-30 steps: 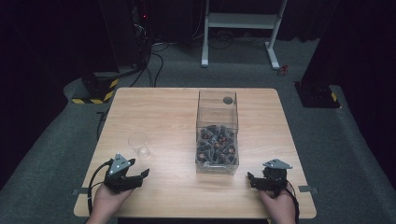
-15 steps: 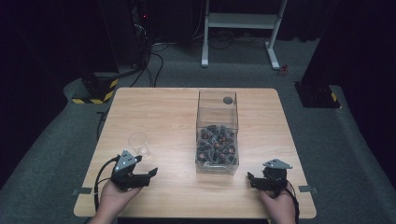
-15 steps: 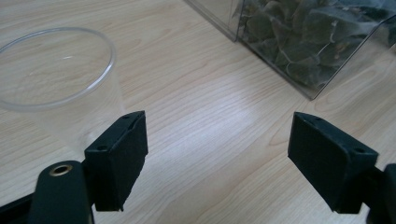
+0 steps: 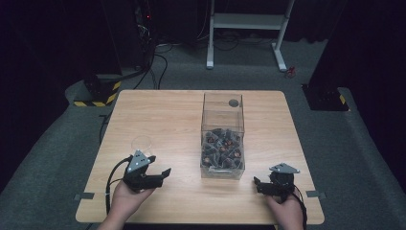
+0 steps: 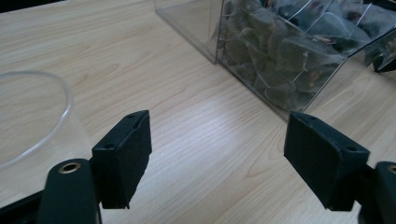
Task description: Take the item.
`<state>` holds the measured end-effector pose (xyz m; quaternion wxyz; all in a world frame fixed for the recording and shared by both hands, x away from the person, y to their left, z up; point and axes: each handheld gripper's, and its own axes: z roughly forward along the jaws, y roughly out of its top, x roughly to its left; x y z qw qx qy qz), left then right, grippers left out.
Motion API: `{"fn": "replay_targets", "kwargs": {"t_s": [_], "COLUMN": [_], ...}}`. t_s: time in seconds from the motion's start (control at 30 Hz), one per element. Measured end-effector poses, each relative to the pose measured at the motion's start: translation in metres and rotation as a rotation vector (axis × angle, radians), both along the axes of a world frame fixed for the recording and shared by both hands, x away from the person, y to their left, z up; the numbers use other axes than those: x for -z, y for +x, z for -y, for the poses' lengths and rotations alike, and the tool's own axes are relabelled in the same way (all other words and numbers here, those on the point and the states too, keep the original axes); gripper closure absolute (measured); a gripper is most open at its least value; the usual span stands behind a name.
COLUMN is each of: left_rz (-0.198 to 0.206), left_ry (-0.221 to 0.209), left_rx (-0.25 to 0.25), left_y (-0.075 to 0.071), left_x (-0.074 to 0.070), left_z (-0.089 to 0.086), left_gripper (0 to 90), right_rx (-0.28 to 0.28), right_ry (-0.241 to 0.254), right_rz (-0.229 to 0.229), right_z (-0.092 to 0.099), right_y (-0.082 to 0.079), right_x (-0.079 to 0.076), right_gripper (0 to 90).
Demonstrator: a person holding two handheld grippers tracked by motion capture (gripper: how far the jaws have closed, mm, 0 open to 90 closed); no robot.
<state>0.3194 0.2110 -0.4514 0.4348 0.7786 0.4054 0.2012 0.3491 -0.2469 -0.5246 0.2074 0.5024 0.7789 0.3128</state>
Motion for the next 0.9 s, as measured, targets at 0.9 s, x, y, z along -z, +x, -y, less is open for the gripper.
{"fn": "replay_targets", "kwargs": {"t_s": [0.9], "left_rz": [0.048], "left_ry": [-0.026], "left_rx": [0.07], "left_y": [0.017], "left_x": [-0.012], "left_z": [0.035], "left_gripper": [28.7], "right_rx": [-0.014], "right_ry": [0.0], "right_rz": [-0.003], "right_z": [0.0], "right_y": [0.0], "right_x": [0.0], "right_gripper": [8.4]}}
